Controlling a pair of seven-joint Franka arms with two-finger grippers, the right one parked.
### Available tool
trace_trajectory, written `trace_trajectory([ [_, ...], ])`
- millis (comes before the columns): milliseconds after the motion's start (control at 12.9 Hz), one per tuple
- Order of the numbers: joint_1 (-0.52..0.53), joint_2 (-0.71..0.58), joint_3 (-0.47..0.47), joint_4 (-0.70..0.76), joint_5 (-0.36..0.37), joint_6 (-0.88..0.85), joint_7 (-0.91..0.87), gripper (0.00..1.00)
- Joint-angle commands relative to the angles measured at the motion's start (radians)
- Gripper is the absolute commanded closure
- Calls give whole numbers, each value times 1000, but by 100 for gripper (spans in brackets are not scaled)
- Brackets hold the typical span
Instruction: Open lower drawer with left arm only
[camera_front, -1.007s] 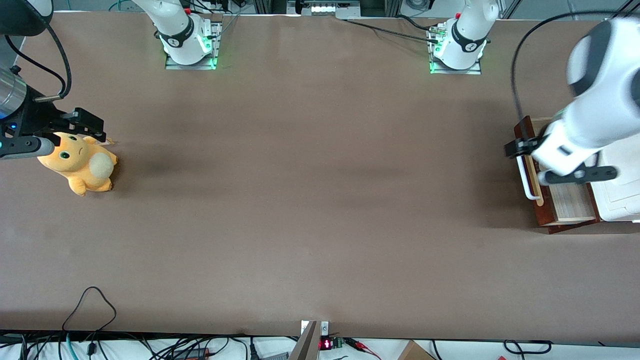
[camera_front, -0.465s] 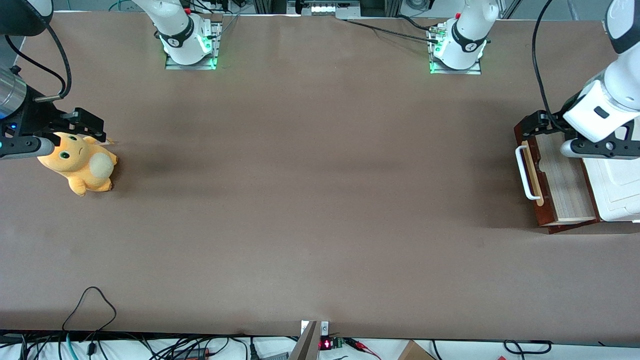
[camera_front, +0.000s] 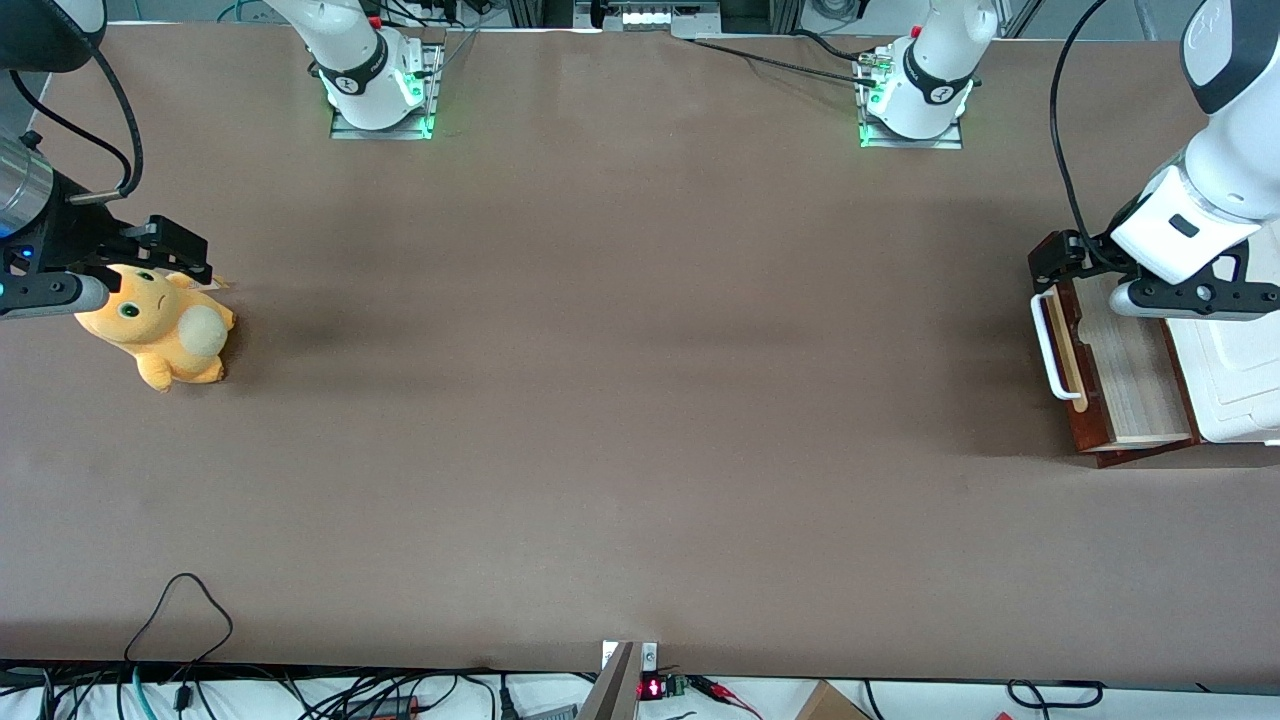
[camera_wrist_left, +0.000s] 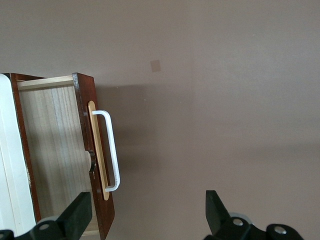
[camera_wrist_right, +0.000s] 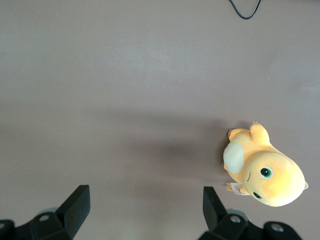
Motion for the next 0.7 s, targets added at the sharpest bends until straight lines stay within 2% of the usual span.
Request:
trace_trajectory([
  [0,-9,-32,22,-18,-23,16,18,0],
  [620,-8,-30,25,-13,-23,5,21,0],
])
